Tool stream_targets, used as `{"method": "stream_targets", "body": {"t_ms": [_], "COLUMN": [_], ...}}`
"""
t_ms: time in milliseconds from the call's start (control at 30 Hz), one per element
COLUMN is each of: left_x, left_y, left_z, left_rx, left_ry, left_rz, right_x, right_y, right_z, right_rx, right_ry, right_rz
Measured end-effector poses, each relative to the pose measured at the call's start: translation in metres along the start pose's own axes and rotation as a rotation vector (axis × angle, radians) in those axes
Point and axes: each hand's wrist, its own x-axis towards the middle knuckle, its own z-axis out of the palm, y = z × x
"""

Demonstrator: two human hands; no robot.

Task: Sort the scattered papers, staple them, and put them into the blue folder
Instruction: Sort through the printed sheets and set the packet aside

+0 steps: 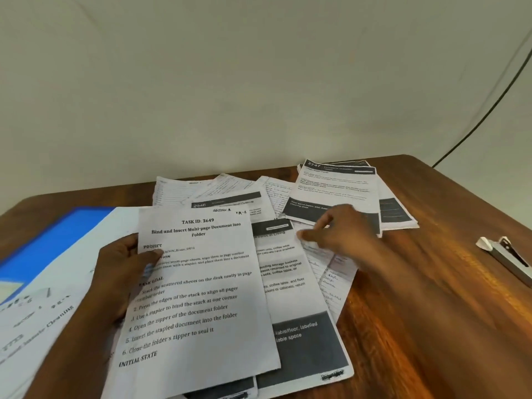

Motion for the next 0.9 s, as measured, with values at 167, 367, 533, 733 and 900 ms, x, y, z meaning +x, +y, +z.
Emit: {"method": "stream_targets", "body": {"t_ms": [167,367,533,733,900], "left_x": [0.002,0.001,0.001,0.003,0.003], "left_y": [0.0,0.001,0.001,-0.004,-0.006], "left_z": [-0.014,-0.019,-0.021,-0.021,-0.02], "left_rx": [0.007,-0.035,-0.03,-0.024,-0.017], "left_ry": [0.044,0.028,0.033,0.037,0.037], "left_rz": [0.01,-0.012,-0.002,0.004,0.025], "right_x": [-0.008,0.004,0.012,0.017,0.019], "right_y": [-0.007,0.003,0.009,0.011,-0.006], "right_z": [0.026,0.037,0.023,-0.003,0.003], "right_rx": [-0.059,0.097,0.008,-0.156,-0.284], "right_ry": [0.0,-0.016,-0.072,-0.089,0.065], "right_rz": [-0.028,0.027,0.031,0.056,-0.023]}}
